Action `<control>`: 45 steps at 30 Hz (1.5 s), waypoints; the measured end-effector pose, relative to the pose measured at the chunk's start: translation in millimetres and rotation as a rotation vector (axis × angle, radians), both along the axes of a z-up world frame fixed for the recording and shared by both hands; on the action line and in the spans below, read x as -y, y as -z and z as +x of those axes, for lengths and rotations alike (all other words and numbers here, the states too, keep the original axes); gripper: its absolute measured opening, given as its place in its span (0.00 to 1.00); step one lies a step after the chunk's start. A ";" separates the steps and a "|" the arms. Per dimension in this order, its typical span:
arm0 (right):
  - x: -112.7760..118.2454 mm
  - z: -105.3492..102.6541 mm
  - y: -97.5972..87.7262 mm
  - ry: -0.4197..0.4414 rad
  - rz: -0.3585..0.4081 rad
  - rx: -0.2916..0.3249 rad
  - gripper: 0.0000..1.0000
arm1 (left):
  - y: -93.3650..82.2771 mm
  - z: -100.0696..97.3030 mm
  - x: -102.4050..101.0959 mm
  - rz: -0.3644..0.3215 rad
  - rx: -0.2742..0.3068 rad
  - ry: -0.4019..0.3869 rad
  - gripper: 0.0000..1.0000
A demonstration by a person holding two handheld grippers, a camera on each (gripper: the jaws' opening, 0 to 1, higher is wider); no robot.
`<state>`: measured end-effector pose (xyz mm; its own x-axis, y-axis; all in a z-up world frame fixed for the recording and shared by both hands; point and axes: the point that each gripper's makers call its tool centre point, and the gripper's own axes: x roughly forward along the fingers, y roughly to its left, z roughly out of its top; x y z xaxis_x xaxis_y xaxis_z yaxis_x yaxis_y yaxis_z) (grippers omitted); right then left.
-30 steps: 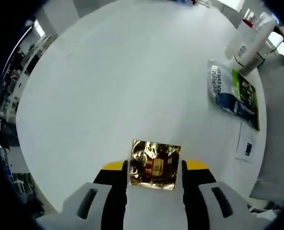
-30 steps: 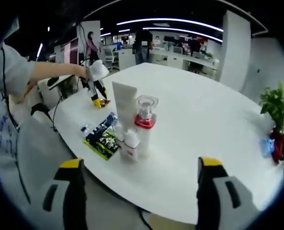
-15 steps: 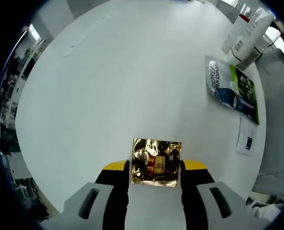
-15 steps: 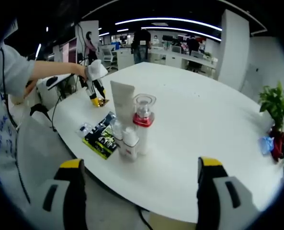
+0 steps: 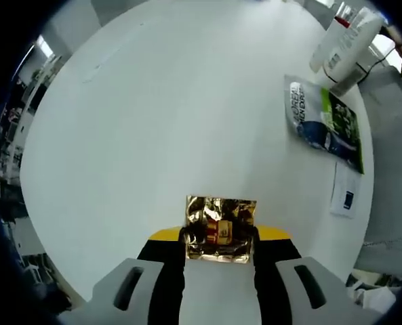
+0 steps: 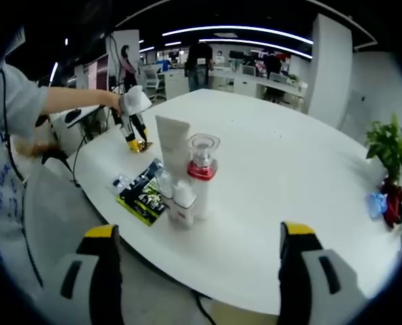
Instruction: Arrange the skincare products in the storage area until every visible bottle or jar stands upright without overlapping.
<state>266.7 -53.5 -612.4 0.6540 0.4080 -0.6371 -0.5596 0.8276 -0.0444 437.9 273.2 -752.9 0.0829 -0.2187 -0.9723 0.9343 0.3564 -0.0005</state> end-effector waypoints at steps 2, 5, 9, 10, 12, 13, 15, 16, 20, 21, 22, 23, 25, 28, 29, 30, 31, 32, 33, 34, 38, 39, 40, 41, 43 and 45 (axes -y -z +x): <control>-1.0 0.2 -0.3 -0.004 0.000 0.002 0.98 | -0.7 2.0 -0.4 0.008 0.008 0.007 0.36; -2.7 0.4 -2.3 -0.008 0.005 0.008 0.99 | -3.4 1.6 1.7 0.007 0.014 0.010 0.36; -3.0 1.0 -4.3 -0.010 0.006 0.015 0.99 | -7.0 -2.8 7.5 0.004 0.024 0.021 0.36; -3.2 1.2 -4.7 -0.012 0.007 0.017 0.99 | -7.5 -4.4 8.5 0.006 0.025 0.026 0.36; -3.5 1.7 -5.4 -0.013 0.007 0.020 1.00 | -8.8 -8.0 10.8 0.010 0.029 0.034 0.36; -3.7 1.8 -5.5 -0.014 0.007 0.020 1.00 | -9.5 -10.1 12.2 0.012 0.029 0.039 0.36; -4.7 1.9 -5.9 -0.017 0.009 0.022 1.00 | -10.4 -12.8 13.9 0.014 0.030 0.049 0.36; -5.2 1.9 -6.1 -0.019 0.010 0.024 1.00 | -10.8 -14.0 15.0 0.014 0.032 0.053 0.36; -6.2 1.1 -6.2 -0.024 0.013 0.024 1.00 | -13.2 -20.7 19.7 0.019 0.035 0.065 0.36; -6.3 0.9 -6.3 -0.026 0.014 0.026 1.00 | -13.8 -23.0 21.3 0.018 0.035 0.069 0.36; -6.2 0.9 -6.4 -0.026 0.014 0.026 1.00 | -14.1 -24.2 22.3 0.017 0.034 0.072 0.36; -5.8 0.9 -6.3 -0.025 0.015 0.026 1.00 | -14.3 -25.2 23.4 0.016 0.036 0.071 0.36; -5.0 0.9 -7.1 -0.024 0.015 0.029 1.00 | -14.7 -28.2 26.0 0.014 0.037 0.073 0.36; -4.3 0.7 -9.1 -0.024 0.016 0.035 1.00 | -14.8 -35.4 31.3 0.018 0.035 0.093 0.36; -4.0 0.6 -9.4 -0.024 0.015 0.036 1.00 | -14.8 -36.8 32.7 0.018 0.034 0.096 0.36; -3.7 0.5 -9.8 -0.024 0.014 0.038 1.00 | -14.8 -38.1 34.1 0.017 0.033 0.099 0.36; -3.6 0.3 -9.9 -0.024 0.014 0.038 1.00 | -15.0 -40.0 36.0 0.015 0.032 0.104 0.36; -3.5 0.1 -10.2 -0.024 0.015 0.039 1.00 | -15.1 -40.9 37.1 0.013 0.031 0.106 0.36; -3.4 0.0 -10.3 -0.023 0.016 0.040 1.00 | -15.1 -42.1 38.8 0.014 0.033 0.106 0.36; -3.3 -0.2 -10.4 -0.023 0.016 0.040 1.00 | -15.3 -43.3 39.9 0.014 0.034 0.110 0.36; -3.1 -0.8 -10.4 -0.021 0.016 0.042 1.00 | -15.0 -48.4 44.5 0.018 0.035 0.131 0.36; -3.1 -0.9 -10.5 -0.020 0.016 0.043 1.00 | -14.5 -49.8 45.7 0.019 0.035 0.133 0.36; -3.1 -1.0 -10.6 -0.019 0.017 0.043 1.00 | -14.3 -50.9 46.6 0.019 0.035 0.135 0.36; -3.1 -1.3 -10.6 -0.018 0.017 0.044 1.00 | -13.7 -53.4 48.0 0.018 0.031 0.141 0.36; -2.8 -1.7 -10.5 -0.016 0.016 0.044 1.00 | -12.5 -56.5 50.0 0.019 0.026 0.149 0.36; -2.6 -2.0 -10.2 -0.016 0.015 0.043 1.00 | -11.1 -59.2 51.6 0.023 0.025 0.160 0.36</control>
<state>264.7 -50.9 -602.1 0.6741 0.4283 -0.6018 -0.5708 0.8191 -0.0564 378.7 221.6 -741.9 0.0730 -0.2083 -0.9753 0.9787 0.2029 0.0299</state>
